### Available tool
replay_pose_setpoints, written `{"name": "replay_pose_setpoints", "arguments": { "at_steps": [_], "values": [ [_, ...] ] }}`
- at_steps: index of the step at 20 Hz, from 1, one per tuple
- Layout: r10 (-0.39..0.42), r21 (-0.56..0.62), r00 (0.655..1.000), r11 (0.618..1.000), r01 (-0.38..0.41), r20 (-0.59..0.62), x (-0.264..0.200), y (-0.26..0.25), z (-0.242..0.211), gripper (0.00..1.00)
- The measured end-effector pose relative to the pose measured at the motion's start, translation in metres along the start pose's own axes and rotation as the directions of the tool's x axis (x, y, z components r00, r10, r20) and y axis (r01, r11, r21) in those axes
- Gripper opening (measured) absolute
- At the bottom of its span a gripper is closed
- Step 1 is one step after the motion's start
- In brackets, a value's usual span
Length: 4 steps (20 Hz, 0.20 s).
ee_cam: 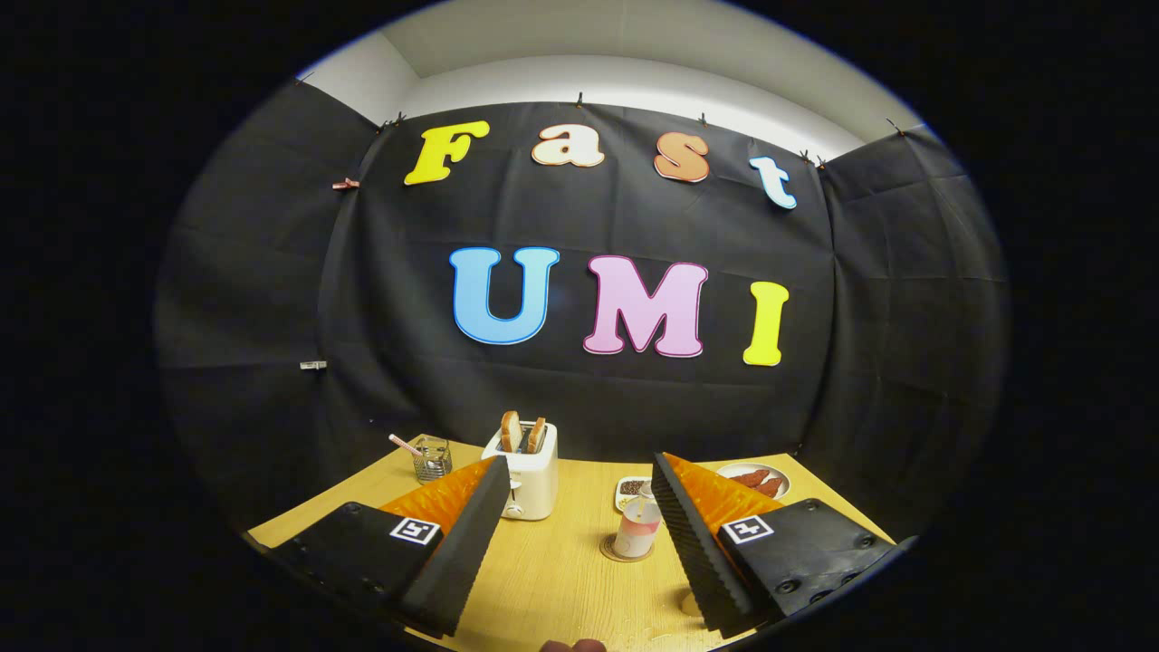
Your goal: Take the bottle from table, then pour the juice into the cup, finally place the bottle on the coaster
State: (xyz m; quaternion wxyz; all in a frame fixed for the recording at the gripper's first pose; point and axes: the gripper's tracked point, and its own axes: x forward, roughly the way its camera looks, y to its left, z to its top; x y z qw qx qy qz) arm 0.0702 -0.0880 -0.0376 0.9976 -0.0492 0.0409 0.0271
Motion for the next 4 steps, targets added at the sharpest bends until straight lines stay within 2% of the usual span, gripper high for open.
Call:
{"name": "replay_pose_setpoints", "arguments": {
  "at_steps": [4],
  "values": [
    [0.022, 0.023, 1.000, 0.999, -0.023, 0.017, -0.012, 0.002, 0.018, 0.97]
  ]
}}
